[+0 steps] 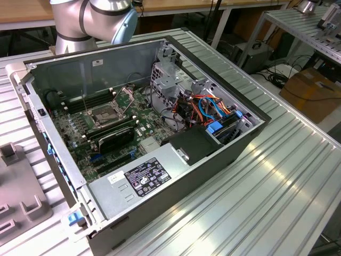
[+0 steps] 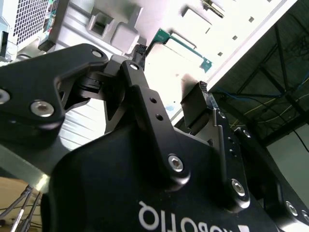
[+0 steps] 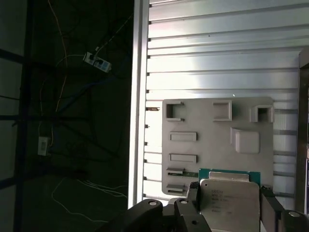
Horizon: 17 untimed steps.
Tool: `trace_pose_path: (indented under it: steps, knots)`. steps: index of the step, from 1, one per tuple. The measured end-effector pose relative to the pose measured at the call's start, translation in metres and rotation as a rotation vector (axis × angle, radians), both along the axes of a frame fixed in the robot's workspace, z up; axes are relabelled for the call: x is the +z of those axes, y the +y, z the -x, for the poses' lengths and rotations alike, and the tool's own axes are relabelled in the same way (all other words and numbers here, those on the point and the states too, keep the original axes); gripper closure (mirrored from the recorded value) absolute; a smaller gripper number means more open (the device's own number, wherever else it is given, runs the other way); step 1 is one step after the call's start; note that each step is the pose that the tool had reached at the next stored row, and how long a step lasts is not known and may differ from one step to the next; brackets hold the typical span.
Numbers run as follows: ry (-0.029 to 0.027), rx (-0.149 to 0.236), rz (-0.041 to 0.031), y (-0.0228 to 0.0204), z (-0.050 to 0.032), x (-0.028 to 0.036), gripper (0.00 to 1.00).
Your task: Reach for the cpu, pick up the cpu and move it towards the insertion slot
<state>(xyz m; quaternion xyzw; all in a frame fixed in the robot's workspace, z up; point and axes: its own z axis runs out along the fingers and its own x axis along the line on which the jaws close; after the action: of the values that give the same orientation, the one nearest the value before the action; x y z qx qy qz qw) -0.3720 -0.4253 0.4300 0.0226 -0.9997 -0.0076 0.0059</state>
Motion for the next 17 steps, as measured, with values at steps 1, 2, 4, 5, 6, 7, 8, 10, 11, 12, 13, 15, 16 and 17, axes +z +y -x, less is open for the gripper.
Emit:
trace_pose_path:
  steps: [1,2,4,5,6,7,8,10,11,12,13,15,16,17]
  knots:
    - [0.0001,0.0,0.0,0.0,-0.0017,0.0001,0.45]
    - [0.0,0.0,0.0,0.0,-0.0034,0.0,0.45]
    - [0.0,0.0,0.0001,0.0,-0.0078,0.0,0.45]
    - [0.0001,0.0,0.0001,0.0,-0.0096,0.0001,0.45]
    - [0.0,0.0,0.0001,0.0,-0.0108,0.0,0.45]
    - [0.0,0.0,0.0,0.0,-0.013,0.0,0.45]
    - [0.0,0.0,0.0,0.0,-0.0154,0.0,0.45]
    - [0.0001,0.0,0.0001,0.0,-0.0189,0.0,0.45]
    - [0.0,0.0,0.0001,0.0,-0.0198,0.0,0.45]
    - [0.0001,0.0,0.0001,0.0,-0.0207,0.0,0.45]
    - [0.0001,0.0,0.0001,0.0,-0.0229,0.0001,0.45]
    - [0.0001,0.0,0.0001,0.0,-0.0254,0.0,0.45]
    - [0.0,0.0,0.0,0.0,-0.0279,0.0,0.45]
    - [0.0,0.0,0.0,0.0,-0.0314,0.0,0.45]
